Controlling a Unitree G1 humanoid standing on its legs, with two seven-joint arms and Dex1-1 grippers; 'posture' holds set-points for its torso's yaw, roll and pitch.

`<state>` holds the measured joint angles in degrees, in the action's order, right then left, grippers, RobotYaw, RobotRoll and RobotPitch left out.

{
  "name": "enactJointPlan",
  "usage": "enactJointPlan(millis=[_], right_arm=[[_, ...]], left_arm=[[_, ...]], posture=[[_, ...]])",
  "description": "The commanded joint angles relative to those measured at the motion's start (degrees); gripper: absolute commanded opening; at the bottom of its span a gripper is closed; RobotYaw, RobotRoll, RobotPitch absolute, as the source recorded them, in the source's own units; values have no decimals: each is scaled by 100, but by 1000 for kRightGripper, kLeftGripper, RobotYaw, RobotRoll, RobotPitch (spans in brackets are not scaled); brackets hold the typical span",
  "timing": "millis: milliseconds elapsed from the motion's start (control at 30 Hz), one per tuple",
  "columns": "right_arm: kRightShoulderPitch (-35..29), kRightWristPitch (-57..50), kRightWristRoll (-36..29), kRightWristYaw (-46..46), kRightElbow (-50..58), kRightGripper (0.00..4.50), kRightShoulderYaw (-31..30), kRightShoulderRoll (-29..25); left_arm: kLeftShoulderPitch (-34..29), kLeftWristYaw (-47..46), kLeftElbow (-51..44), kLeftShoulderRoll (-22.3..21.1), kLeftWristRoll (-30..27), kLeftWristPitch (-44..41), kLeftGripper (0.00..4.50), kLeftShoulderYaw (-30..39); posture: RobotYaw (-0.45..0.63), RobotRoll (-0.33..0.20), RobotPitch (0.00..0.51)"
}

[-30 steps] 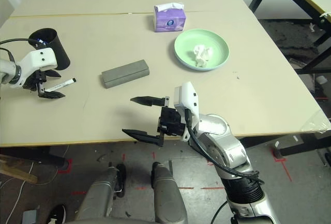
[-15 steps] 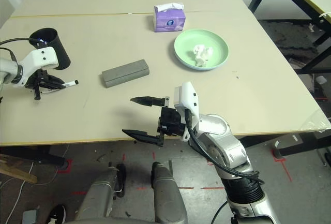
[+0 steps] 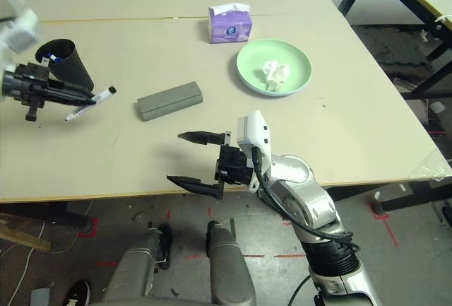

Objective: Organize and tidy the items on the table.

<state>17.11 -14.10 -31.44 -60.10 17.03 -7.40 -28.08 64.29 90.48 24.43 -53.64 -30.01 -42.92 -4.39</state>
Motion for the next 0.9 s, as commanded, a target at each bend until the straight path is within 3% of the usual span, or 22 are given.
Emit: enactJointPlan(millis=[33, 233, 400, 733, 900], right_arm=[[77, -16, -32, 102, -168, 4500, 112, 95], [264, -38, 131, 946, -357, 4500, 485, 351], [162, -38, 372, 1586, -298, 4500, 598, 478], [-21, -66, 525, 1794, -131, 4500, 504, 531], [-43, -104, 521, 1821, -79, 4500, 530, 505]], left_arm=[[332, -583, 254, 178, -396, -327, 267, 815], [428, -2065, 844, 423, -61, 584, 267, 1626], [421, -3032, 1590, 384, 471, 2011, 267, 1928], [566, -4099, 3322, 587, 1407, 4369, 267, 1864], [576, -4387, 3843, 884, 1645, 4973, 267, 1845]], posture=[[-125, 0, 225], [-114, 0, 222], [-107, 0, 219], [-118, 0, 221], [-130, 0, 223]])
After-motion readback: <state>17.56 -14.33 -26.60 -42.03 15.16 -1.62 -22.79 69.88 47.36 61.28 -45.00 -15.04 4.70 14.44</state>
